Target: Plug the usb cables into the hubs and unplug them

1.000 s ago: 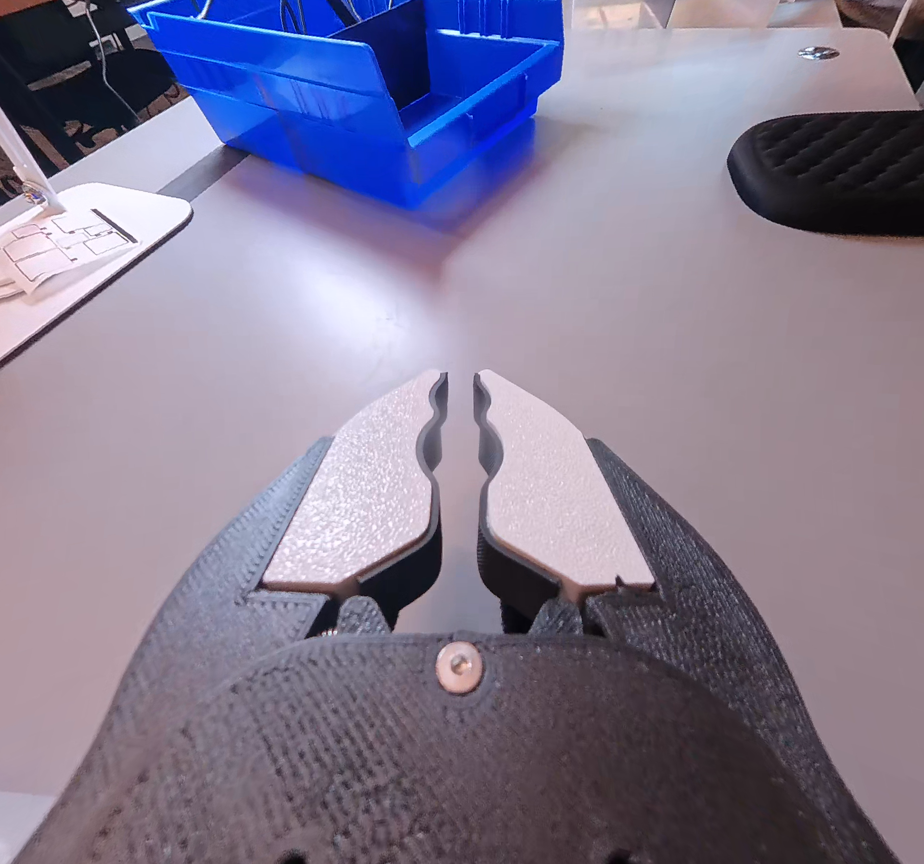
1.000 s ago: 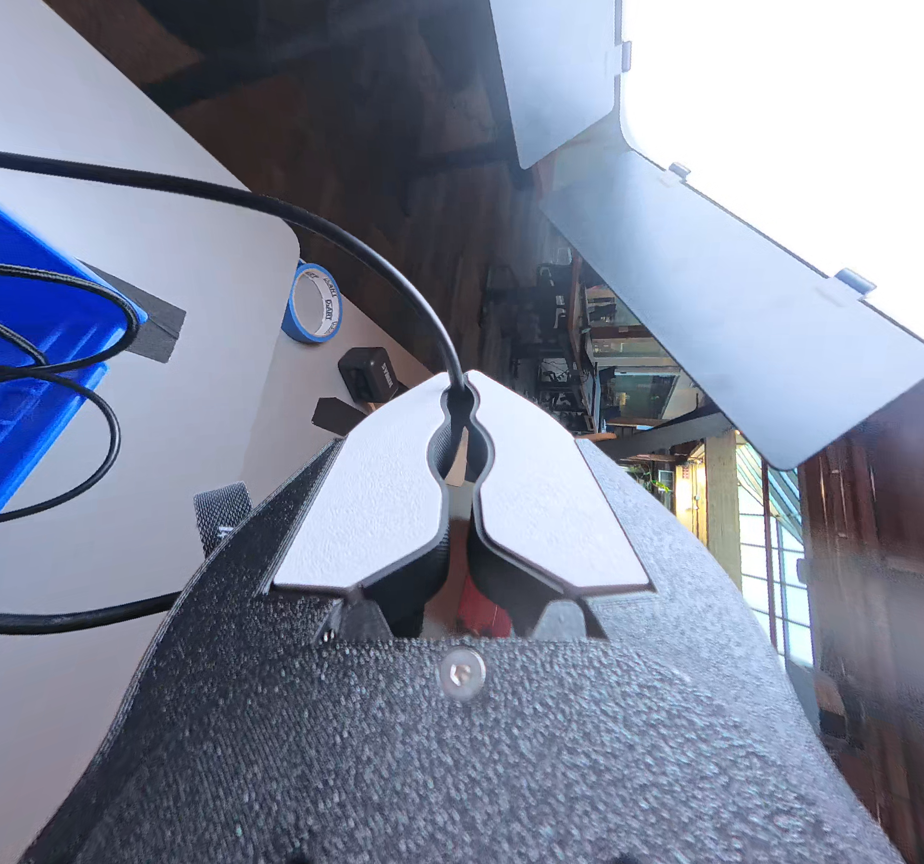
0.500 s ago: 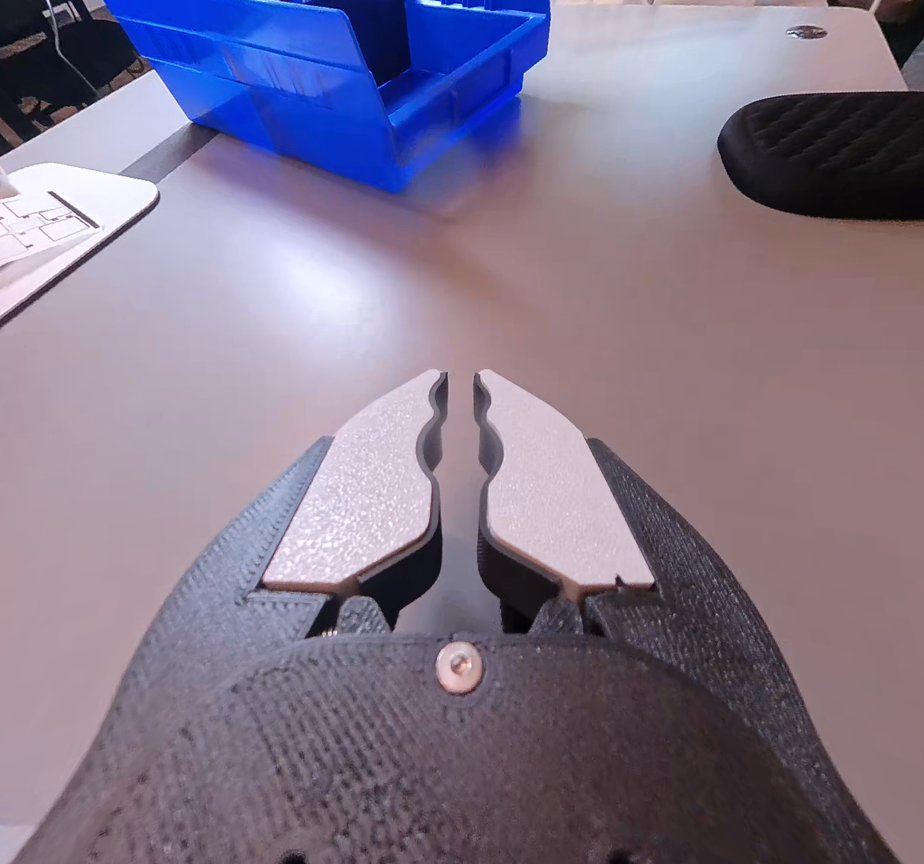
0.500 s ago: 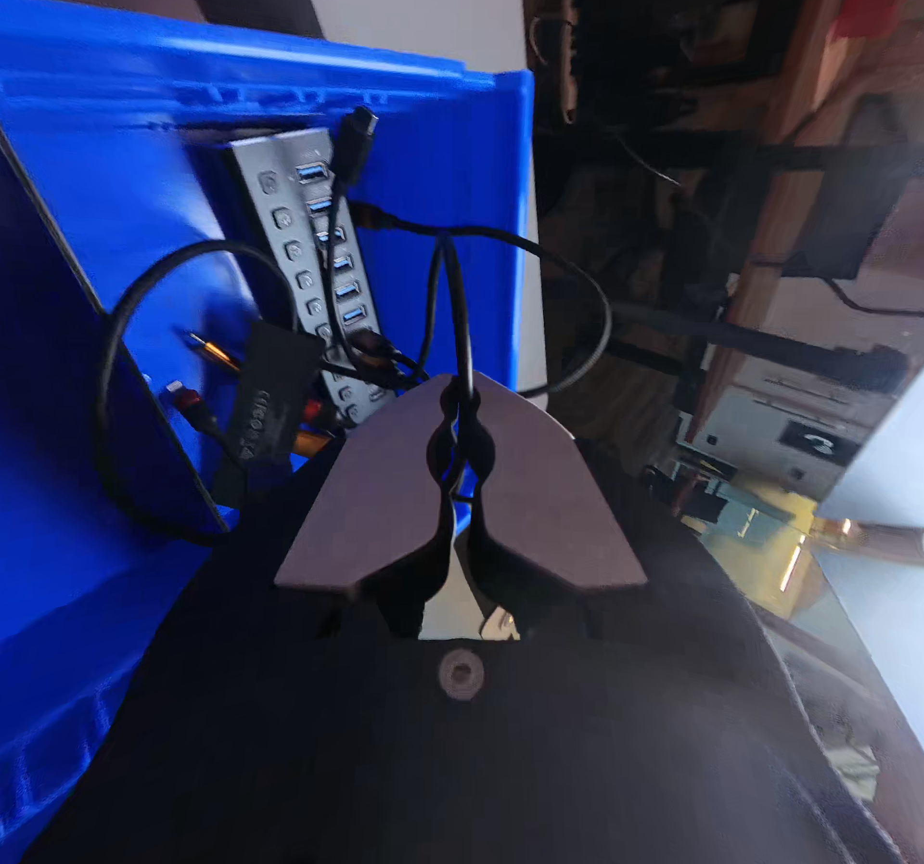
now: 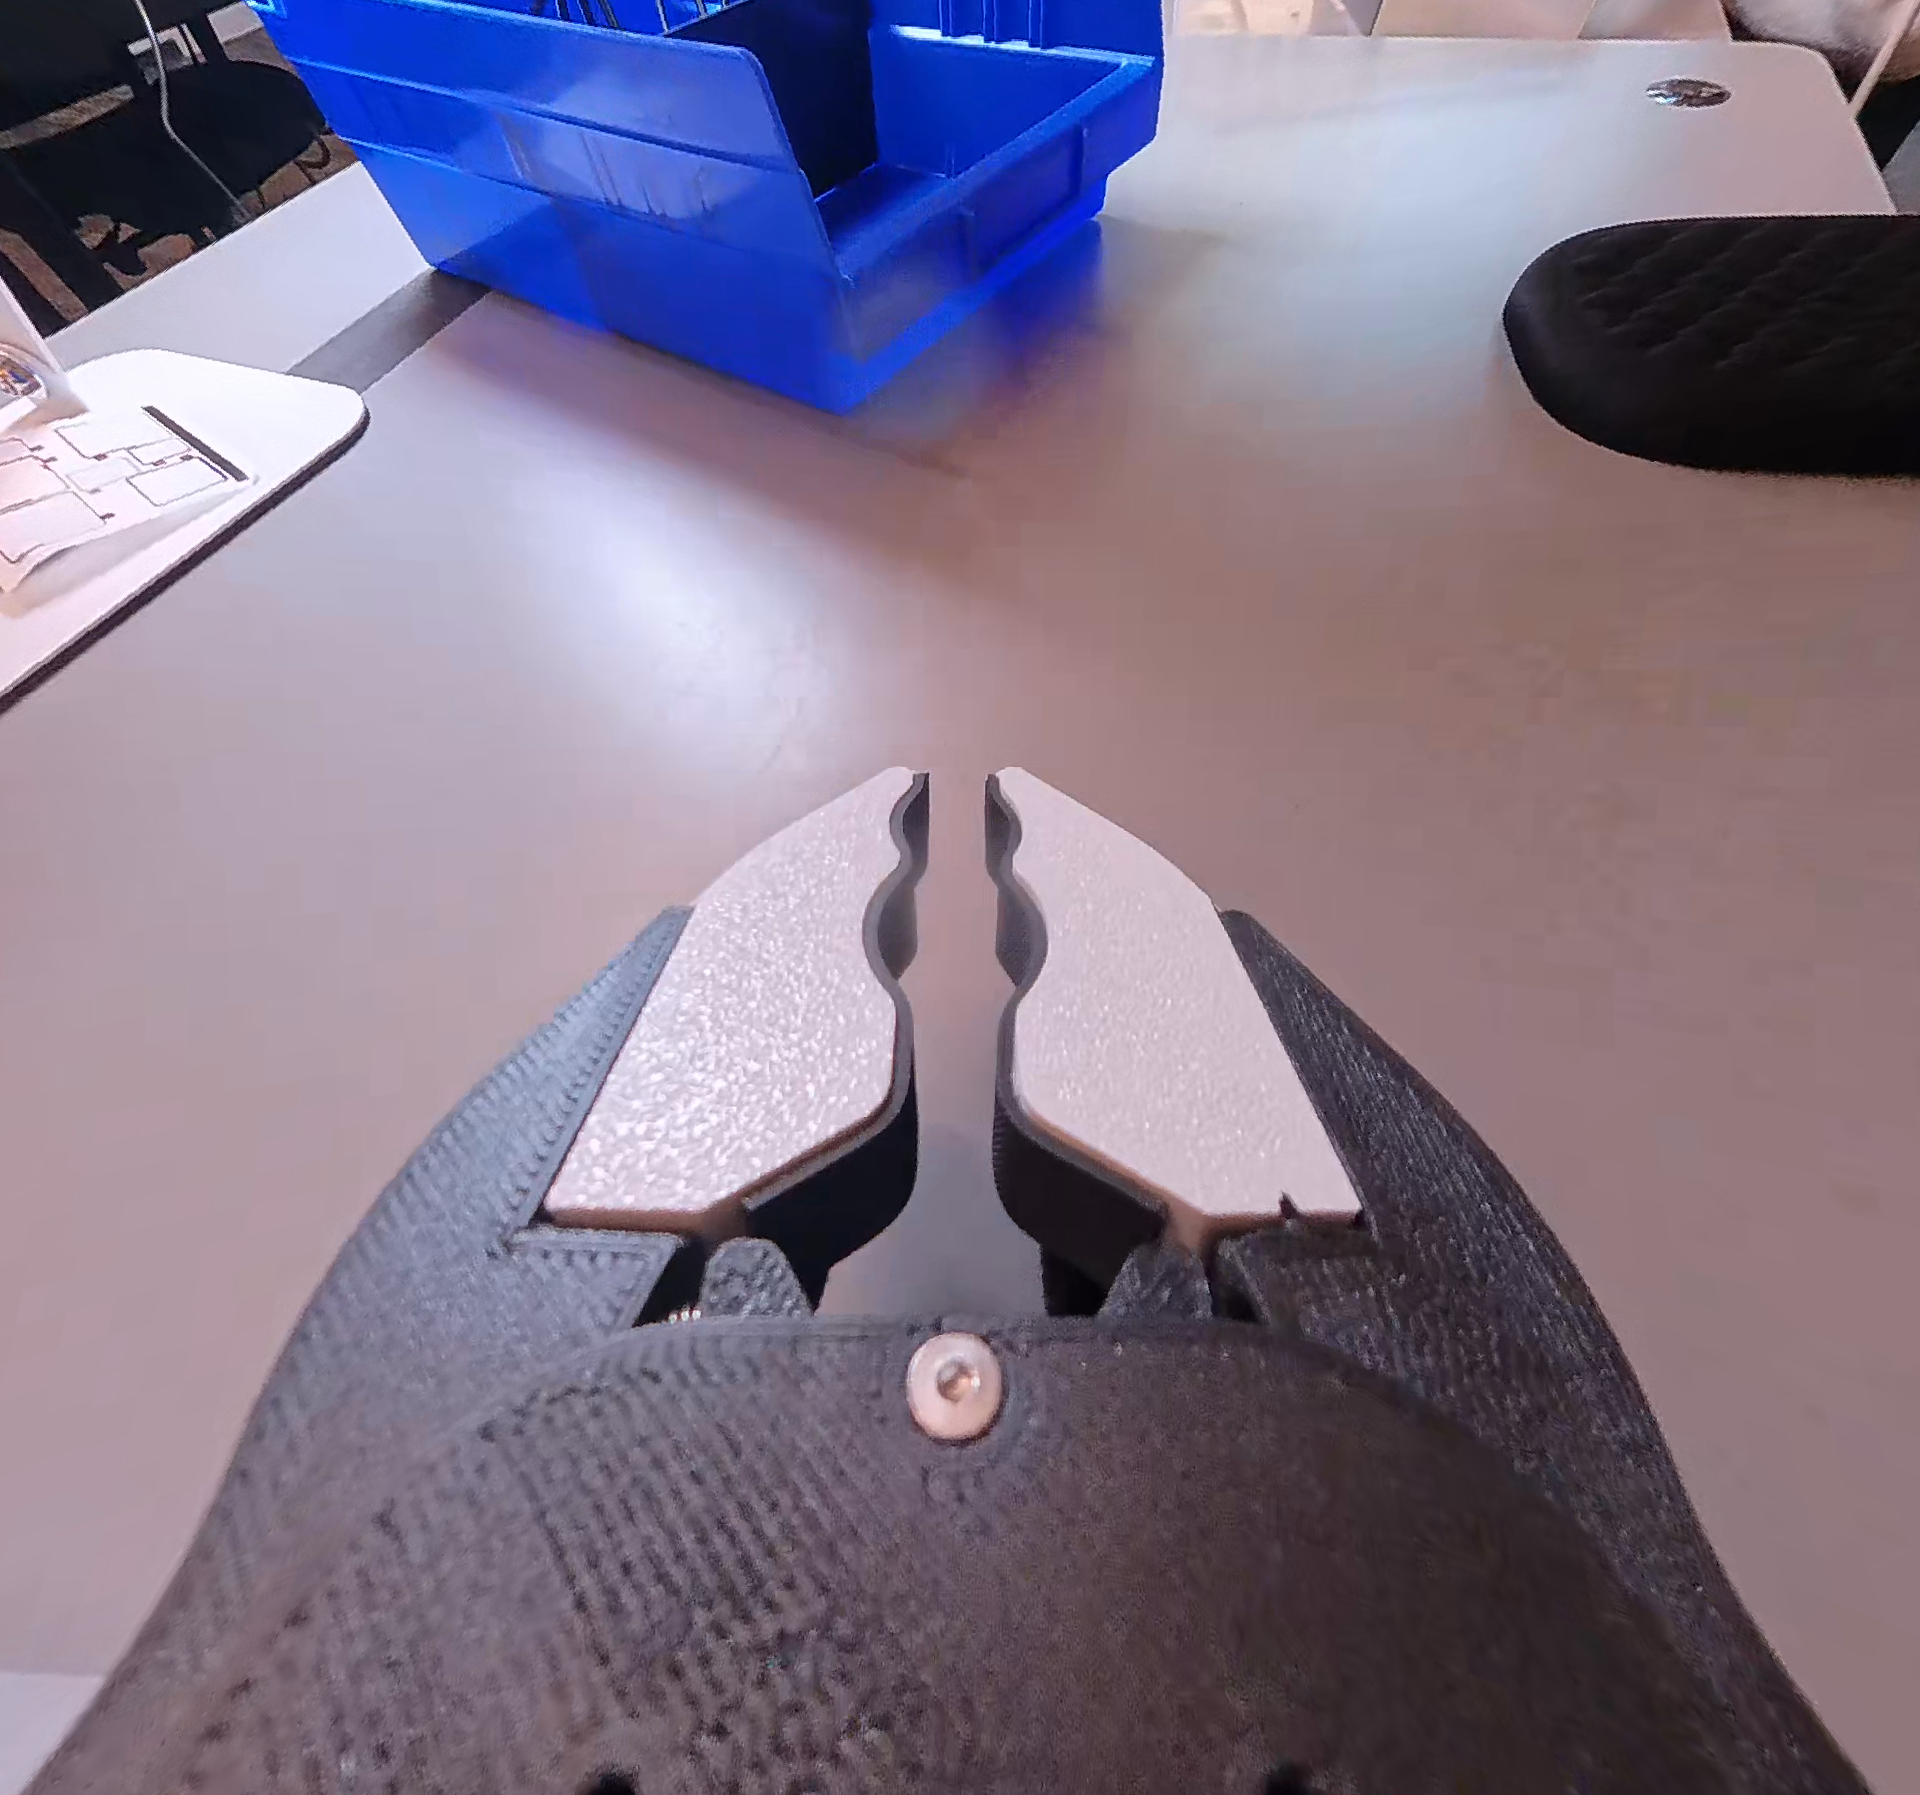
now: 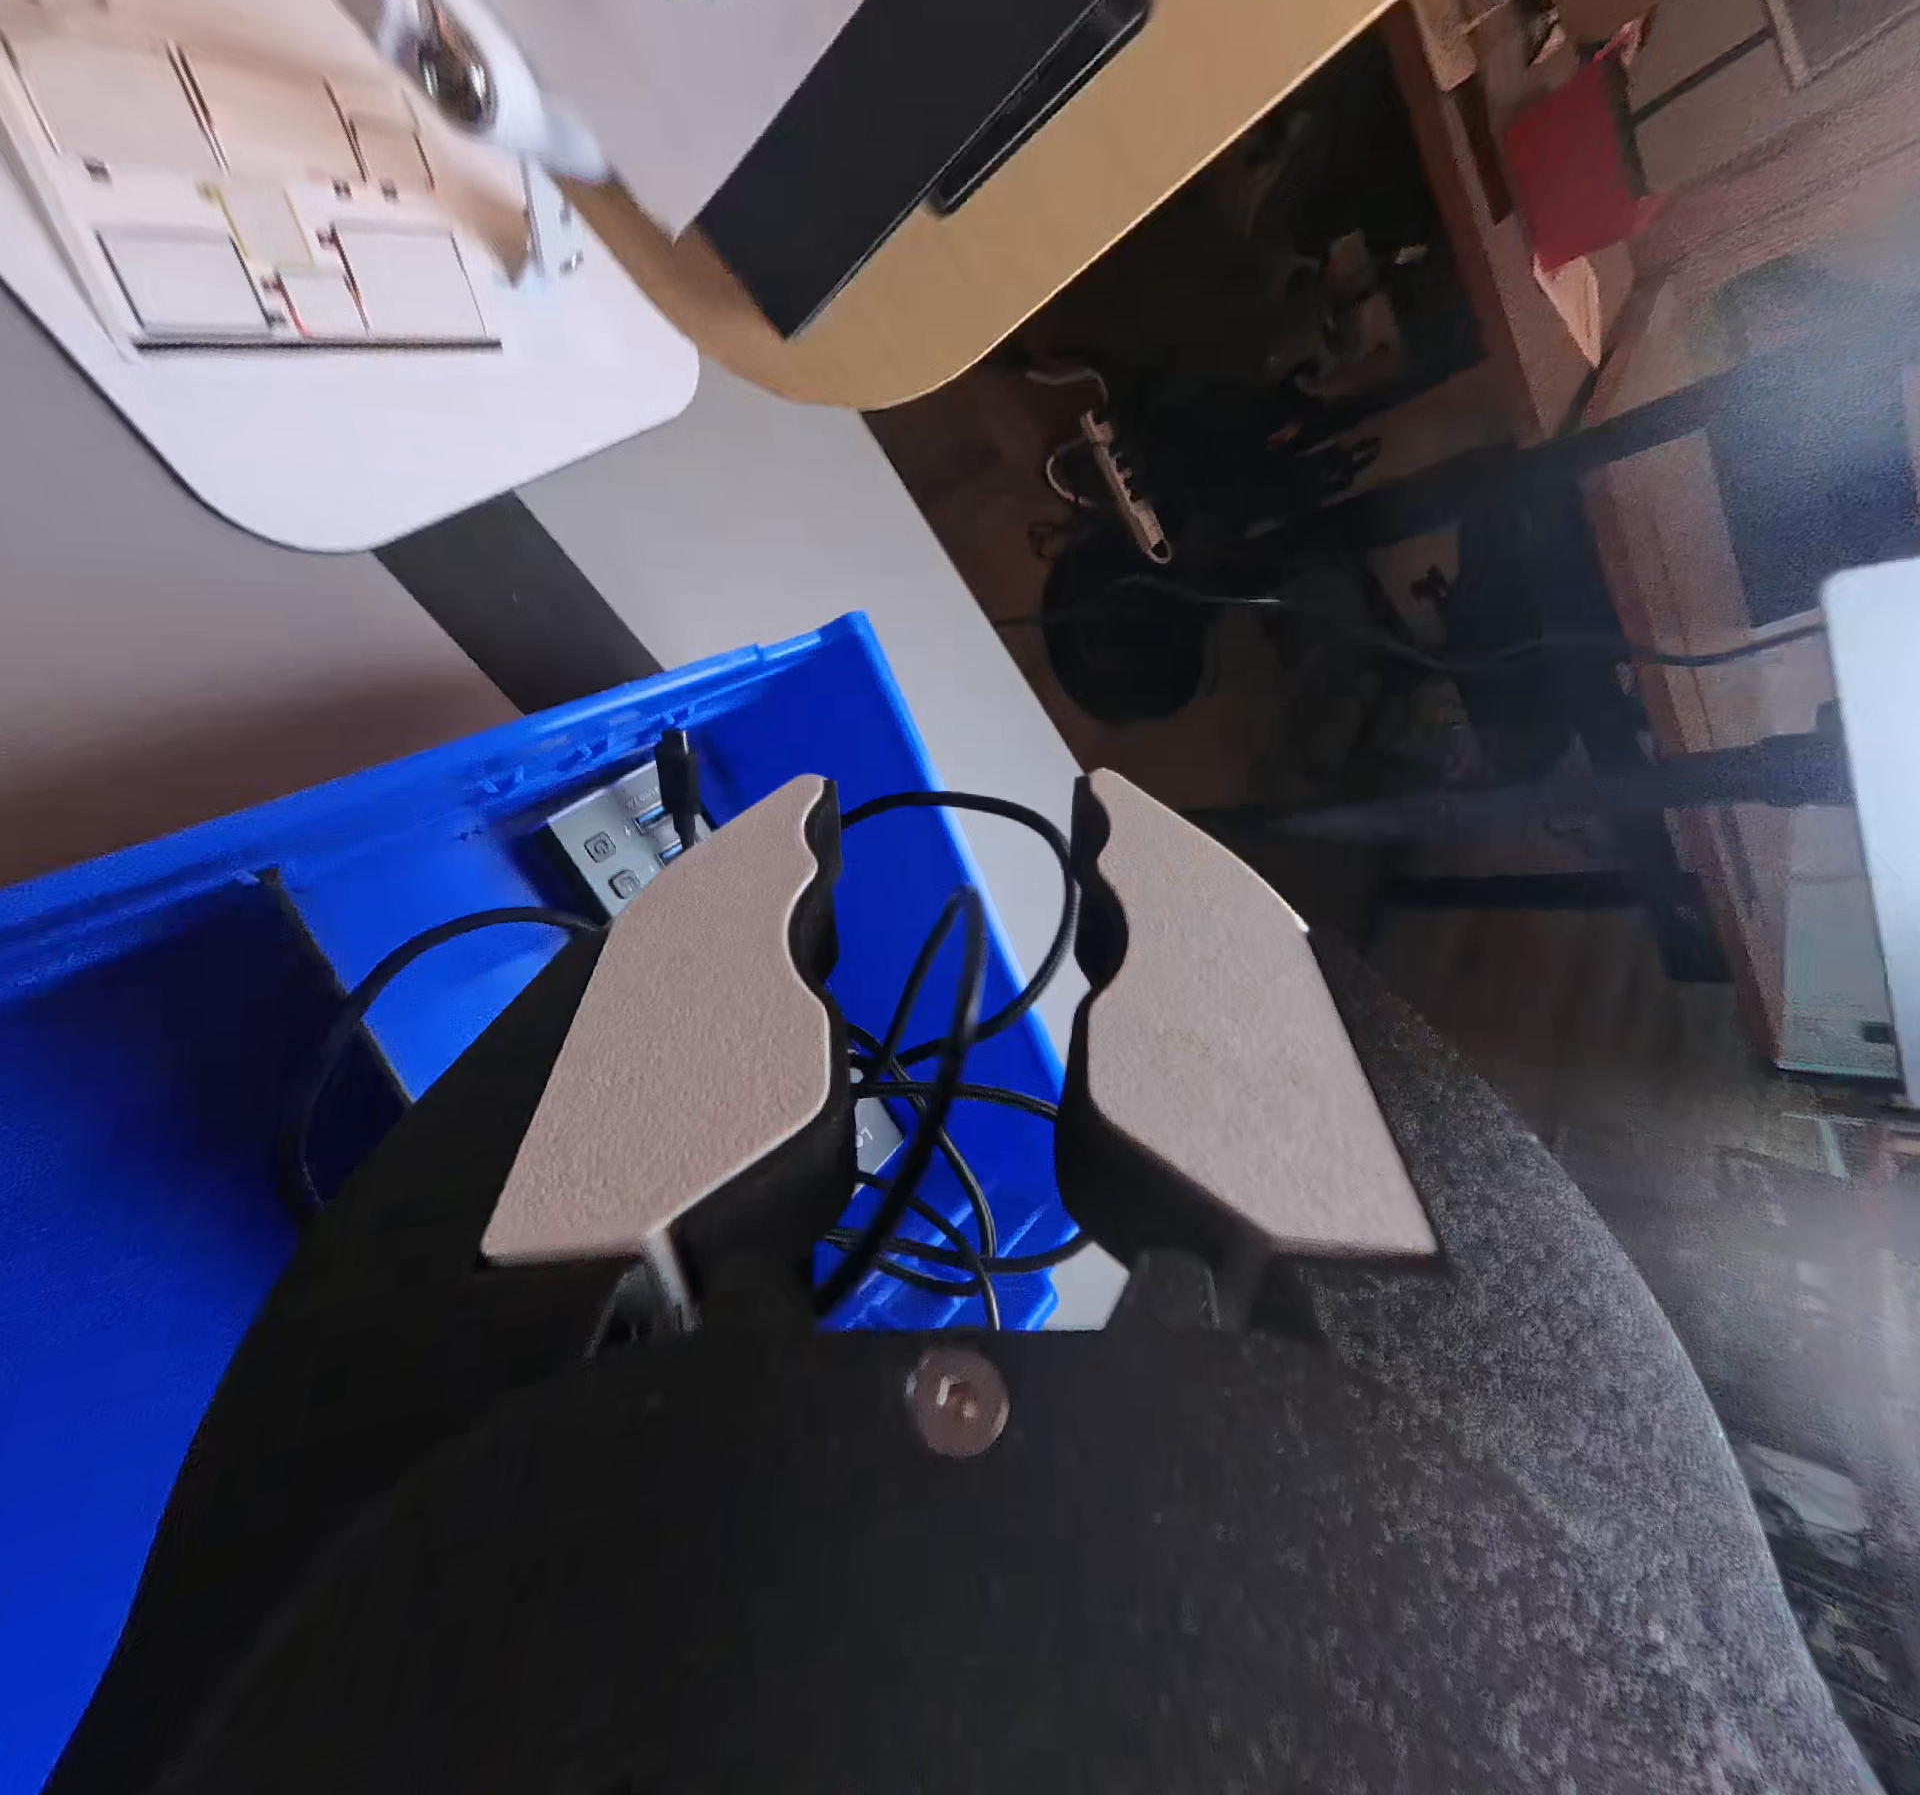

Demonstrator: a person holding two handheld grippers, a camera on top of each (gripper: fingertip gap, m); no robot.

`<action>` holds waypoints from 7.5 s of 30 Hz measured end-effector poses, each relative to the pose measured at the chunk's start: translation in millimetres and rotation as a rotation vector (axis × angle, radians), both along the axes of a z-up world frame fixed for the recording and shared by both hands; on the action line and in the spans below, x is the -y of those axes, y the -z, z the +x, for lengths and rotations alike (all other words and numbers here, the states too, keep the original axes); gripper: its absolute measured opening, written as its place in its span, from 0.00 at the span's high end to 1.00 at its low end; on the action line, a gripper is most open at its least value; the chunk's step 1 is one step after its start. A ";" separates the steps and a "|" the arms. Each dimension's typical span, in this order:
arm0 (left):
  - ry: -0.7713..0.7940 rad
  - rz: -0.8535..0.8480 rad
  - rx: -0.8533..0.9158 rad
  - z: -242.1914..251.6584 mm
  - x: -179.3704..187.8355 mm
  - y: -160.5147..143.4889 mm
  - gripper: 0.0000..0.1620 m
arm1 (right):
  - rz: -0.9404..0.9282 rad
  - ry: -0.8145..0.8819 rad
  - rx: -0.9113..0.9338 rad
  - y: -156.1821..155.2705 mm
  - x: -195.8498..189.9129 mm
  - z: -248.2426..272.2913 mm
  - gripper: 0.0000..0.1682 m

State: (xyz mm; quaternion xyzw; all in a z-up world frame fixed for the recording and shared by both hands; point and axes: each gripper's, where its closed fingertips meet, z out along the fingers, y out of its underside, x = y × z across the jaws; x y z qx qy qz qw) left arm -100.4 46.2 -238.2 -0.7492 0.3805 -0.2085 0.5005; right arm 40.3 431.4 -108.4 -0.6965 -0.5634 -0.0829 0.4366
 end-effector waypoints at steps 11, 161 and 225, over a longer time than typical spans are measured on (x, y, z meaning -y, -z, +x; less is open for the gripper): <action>-0.010 0.047 -0.027 0.5 1.8 -7.4 0.93 | -0.101 -0.009 -0.553 -75.4 99.7 46.5 0.74; -0.080 -0.271 -1.020 -194.3 50.8 40.7 0.81 | -0.083 -0.092 0.388 159.5 214.4 103.1 0.81; 0.069 0.406 0.162 75.7 30.0 -293.3 0.98 | 0.108 -0.566 -1.146 -59.0 395.2 -56.2 0.92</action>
